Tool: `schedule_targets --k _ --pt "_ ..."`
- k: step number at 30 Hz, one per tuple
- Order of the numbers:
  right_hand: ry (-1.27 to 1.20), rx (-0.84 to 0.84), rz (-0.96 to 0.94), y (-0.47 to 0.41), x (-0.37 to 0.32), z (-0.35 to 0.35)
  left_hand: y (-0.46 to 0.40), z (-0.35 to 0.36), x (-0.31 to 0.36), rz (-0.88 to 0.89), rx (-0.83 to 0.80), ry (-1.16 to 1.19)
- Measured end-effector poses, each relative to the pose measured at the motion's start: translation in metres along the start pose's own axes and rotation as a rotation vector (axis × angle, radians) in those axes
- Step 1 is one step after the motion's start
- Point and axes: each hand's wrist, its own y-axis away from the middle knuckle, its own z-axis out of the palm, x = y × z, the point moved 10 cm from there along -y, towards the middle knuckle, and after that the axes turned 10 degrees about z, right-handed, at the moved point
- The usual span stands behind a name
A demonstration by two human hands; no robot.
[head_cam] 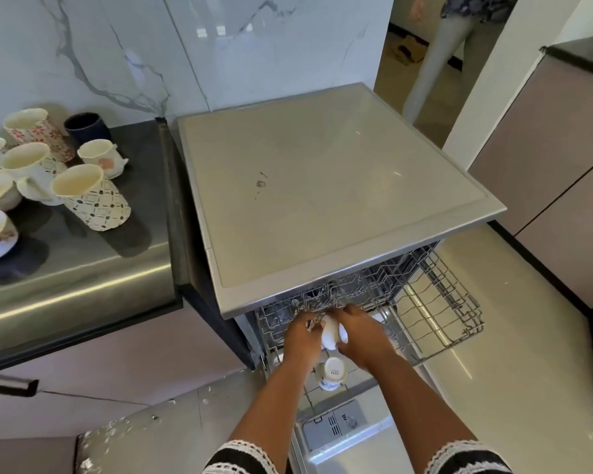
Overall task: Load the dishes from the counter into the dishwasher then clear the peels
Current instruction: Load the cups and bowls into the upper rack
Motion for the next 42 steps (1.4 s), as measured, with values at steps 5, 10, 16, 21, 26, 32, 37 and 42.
schedule_targets --k 5,10,16,21,26,32,37,42 --pt "0.036 -0.087 0.003 -0.033 0.01 0.028 -0.024 0.018 -0.039 -0.121 -0.049 -0.038" --pt "0.11 -0.151 -0.037 -0.046 0.014 0.059 -0.03 0.034 -0.067 -0.234 -0.011 0.119" --pt "0.119 -0.112 -0.029 -0.052 0.026 0.078 -0.03 0.055 -0.09 -0.264 -0.041 0.169" --pt "0.108 -0.114 -0.016 -0.058 0.026 0.099 -0.037 0.057 -0.098 -0.228 -0.062 0.152" --pt "0.094 -0.102 0.0 -0.062 0.023 0.116 -0.049 0.051 -0.123 -0.228 -0.021 0.137" --pt "0.057 -0.09 0.024 -0.063 0.025 0.13 -0.061 0.048 -0.134 -0.21 -0.037 0.063" --pt "-0.008 -0.152 0.097 -0.061 0.03 0.125 -0.06 0.036 -0.096 -0.049 0.023 -0.024" --pt "0.022 -0.17 0.117 -0.049 0.025 0.098 -0.046 0.022 -0.054 0.156 0.013 -0.292"
